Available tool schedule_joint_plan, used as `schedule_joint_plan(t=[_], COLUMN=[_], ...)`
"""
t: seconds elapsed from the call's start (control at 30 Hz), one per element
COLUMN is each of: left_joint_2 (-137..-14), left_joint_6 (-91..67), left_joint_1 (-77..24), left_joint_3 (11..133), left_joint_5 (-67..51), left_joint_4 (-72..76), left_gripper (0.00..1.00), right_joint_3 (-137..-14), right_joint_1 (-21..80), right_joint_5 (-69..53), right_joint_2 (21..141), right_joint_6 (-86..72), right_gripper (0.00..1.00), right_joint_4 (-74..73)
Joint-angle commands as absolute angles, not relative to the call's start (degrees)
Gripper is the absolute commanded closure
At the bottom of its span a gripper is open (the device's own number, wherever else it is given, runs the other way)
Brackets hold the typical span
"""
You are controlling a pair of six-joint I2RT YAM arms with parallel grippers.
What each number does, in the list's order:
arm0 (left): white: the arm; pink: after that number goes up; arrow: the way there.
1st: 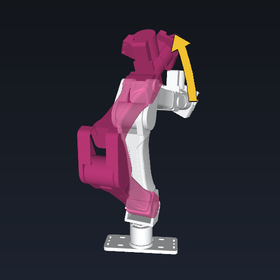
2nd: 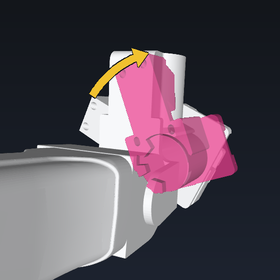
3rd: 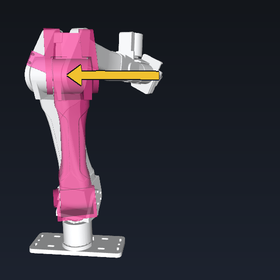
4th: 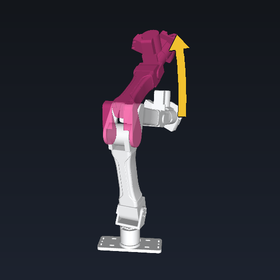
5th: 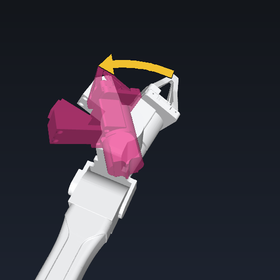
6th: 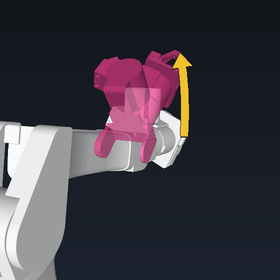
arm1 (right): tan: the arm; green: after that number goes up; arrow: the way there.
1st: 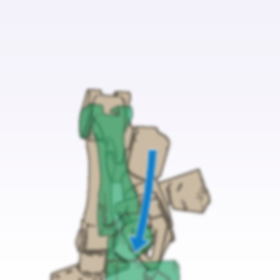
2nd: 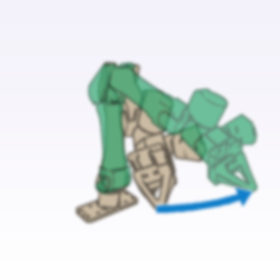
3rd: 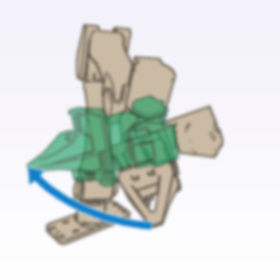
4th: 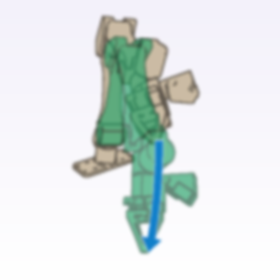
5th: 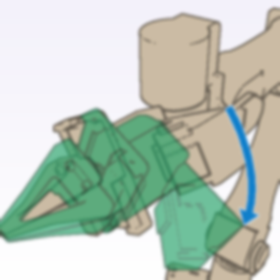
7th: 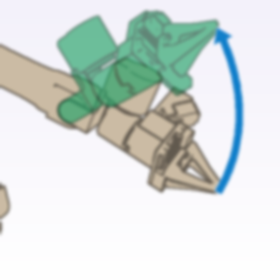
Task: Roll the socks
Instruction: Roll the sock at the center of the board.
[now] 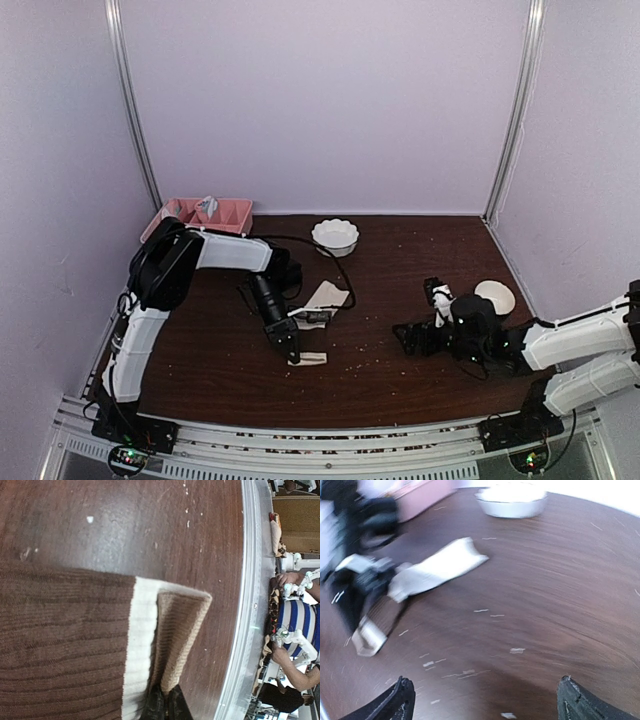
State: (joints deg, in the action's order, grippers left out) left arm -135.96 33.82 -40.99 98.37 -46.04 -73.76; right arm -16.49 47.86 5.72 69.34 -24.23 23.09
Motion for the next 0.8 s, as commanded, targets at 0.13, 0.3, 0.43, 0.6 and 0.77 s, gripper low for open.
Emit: schedule_joint_plan(t=[0.13, 0.3, 0.43, 0.6, 0.77], left_joint_2=[-142.3, -143.6, -144.8, -144.7, -144.6], left_joint_6=[33.4, 33.0, 32.4, 32.5, 32.8], left_joint_1=[-39.8, -39.4, -39.0, -38.7, -38.7], left_joint_3=[102.4, 104.3, 104.7, 104.4, 104.2], left_joint_5=[-45.4, -46.3, -46.2, -45.4, -45.6], left_joint_4=[-78.3, -79.6, -79.9, -79.4, -79.4], left_gripper=[1.0, 1.0, 1.0, 1.0, 1.0], right_joint_3=[-23.5, -33.4, -40.2, -46.0, -49.2], right_joint_1=[64.9, 67.4, 66.9, 65.4, 63.7], right_joint_5=[0.7, -4.4, -8.9, -11.8, -12.1], right_joint_2=[78.9, 89.0, 96.9, 103.5, 107.2], right_joint_6=[15.4, 25.4, 29.0, 31.3, 32.1], right_gripper=[0.0, 0.23, 0.41, 0.52, 0.58], right_joint_4=[29.3, 25.0, 22.9, 21.6, 21.5])
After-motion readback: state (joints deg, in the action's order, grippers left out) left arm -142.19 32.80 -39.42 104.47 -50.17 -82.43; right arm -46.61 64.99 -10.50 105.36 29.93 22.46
